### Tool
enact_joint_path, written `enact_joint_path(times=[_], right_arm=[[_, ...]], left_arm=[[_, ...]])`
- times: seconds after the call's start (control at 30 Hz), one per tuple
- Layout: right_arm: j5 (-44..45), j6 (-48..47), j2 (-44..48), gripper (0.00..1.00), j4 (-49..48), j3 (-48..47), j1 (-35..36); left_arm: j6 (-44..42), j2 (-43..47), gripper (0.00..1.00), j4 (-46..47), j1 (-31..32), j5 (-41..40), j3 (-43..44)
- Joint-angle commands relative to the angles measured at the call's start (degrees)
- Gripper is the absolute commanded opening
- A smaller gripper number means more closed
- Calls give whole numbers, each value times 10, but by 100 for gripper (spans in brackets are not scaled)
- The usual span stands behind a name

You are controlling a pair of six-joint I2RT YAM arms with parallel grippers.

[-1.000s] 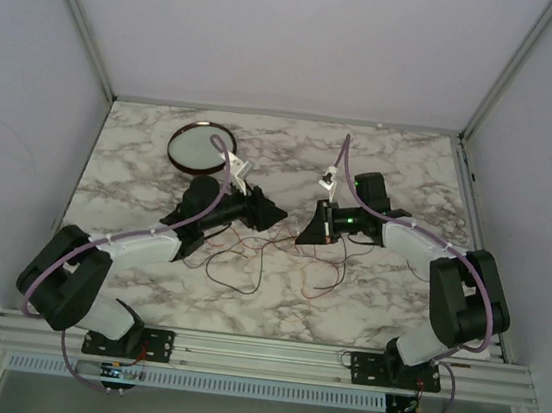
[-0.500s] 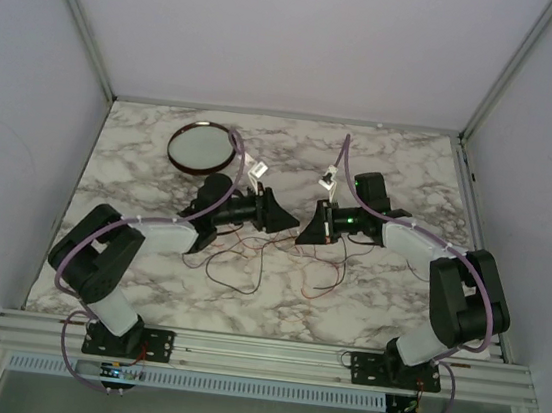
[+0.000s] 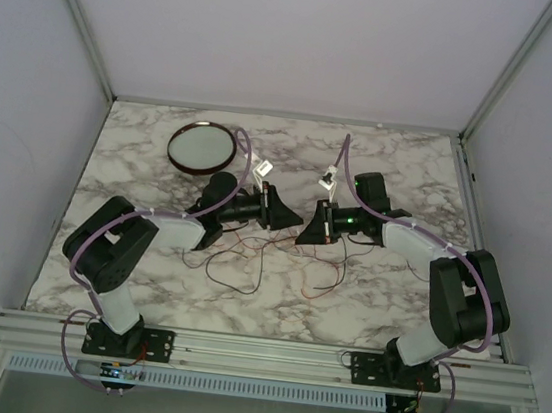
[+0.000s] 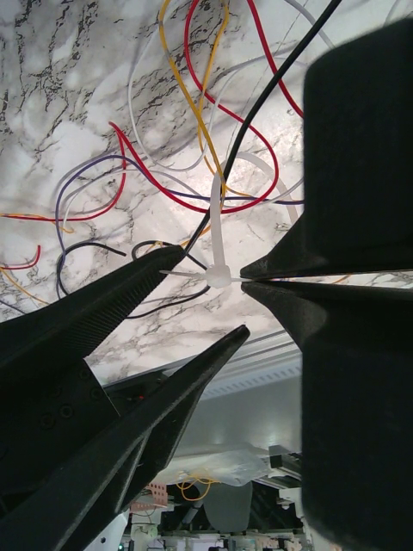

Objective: Zip-tie the wires
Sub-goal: Tie the cable at the center of the board.

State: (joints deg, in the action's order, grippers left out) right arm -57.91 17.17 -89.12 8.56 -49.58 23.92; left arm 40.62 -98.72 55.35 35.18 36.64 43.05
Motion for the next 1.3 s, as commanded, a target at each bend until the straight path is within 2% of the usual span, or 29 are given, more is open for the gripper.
enact_joint_path(times=[0.0, 0.33, 0.53, 0.7, 0.87, 1.27], right_arm=[[-5, -6, 9, 0, -15, -20, 3], [-2, -4, 12, 0, -16, -21, 3], [-2, -5, 14, 0, -16, -20, 3], [-1, -6, 14, 0, -16, -21, 2], [3, -8, 17, 0, -15, -21, 0], [10, -6, 16, 0, -17, -20, -4]], left_arm=[[0, -3, 35, 37, -2, 17, 7], [5, -10, 34, 47, 3, 19, 1], [13, -18, 43, 60, 3, 0, -5], [43, -36, 43, 99, 3, 2, -5], [42, -35, 41, 95, 4, 4, -8], [44, -28, 29, 97, 3, 12, -13]])
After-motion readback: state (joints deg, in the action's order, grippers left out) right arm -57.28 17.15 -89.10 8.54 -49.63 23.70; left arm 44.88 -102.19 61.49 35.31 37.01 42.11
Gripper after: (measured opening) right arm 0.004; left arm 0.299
